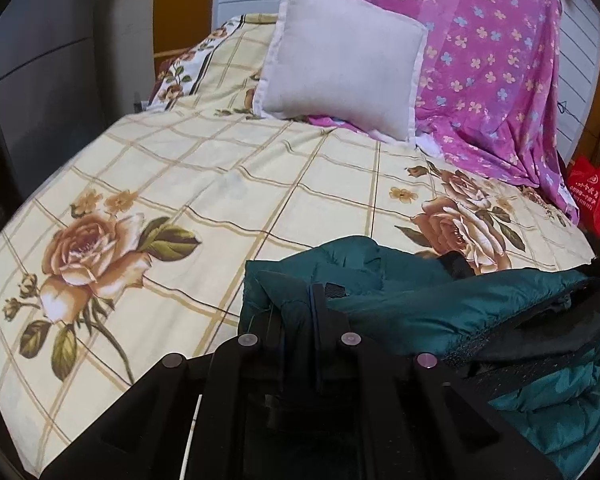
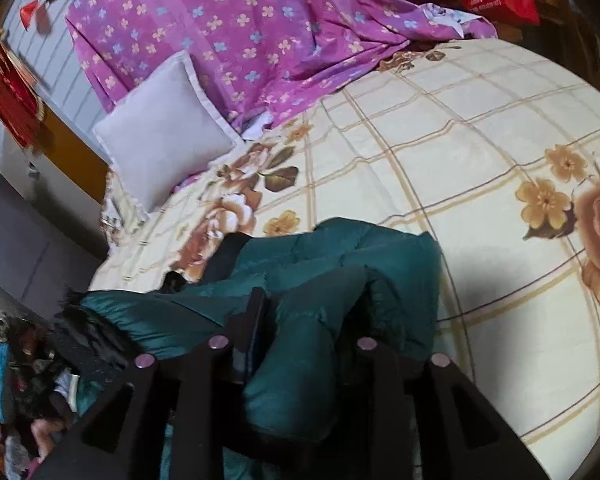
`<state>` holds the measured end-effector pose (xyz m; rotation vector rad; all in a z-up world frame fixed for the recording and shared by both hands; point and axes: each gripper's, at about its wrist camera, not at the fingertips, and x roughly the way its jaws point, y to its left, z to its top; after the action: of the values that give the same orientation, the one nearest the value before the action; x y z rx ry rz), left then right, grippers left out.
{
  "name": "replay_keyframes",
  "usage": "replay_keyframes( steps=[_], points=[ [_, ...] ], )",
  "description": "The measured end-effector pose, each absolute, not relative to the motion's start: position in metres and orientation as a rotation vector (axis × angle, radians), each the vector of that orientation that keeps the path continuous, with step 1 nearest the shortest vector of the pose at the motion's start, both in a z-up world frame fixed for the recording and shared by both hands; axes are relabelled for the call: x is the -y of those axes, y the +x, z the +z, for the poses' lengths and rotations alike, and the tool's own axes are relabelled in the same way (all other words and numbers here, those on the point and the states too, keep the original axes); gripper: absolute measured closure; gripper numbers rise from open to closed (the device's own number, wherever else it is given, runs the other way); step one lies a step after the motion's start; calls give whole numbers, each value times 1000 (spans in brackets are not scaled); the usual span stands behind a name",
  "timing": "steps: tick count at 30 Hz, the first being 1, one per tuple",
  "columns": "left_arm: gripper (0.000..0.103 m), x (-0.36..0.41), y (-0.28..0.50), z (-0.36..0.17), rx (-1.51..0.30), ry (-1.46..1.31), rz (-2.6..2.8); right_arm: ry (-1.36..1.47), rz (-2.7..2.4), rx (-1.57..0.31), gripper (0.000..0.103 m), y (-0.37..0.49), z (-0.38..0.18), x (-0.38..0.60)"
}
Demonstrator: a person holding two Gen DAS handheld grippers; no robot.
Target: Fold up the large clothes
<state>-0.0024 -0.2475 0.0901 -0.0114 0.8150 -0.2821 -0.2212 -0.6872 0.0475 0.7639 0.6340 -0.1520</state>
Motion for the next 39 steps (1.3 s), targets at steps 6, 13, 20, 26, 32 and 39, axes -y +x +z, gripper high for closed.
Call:
replay_keyframes(
  steps=[6,13,20,26,32,39],
  points=[
    [103,251,0,88,-829,-16,-280,652,-167,-547,28,-245,94,674],
    [103,250,2,88,-837,-28,-292,525,-155,-457,25,-266,148,653],
    [103,244,3,88,-847,-62,-323,265,21,-655,25,-194,130,549],
    [96,216,2,110,-834,-218,-447,145,-66,-756,25,-118,95,506],
    [69,195,-16,149,-695,-272,-484,193,-140,-827,24,-86,51,518],
    [60,224,-22,145,-730,-190,-490,264,-135,-822,24,-103,70,529]
  ],
)
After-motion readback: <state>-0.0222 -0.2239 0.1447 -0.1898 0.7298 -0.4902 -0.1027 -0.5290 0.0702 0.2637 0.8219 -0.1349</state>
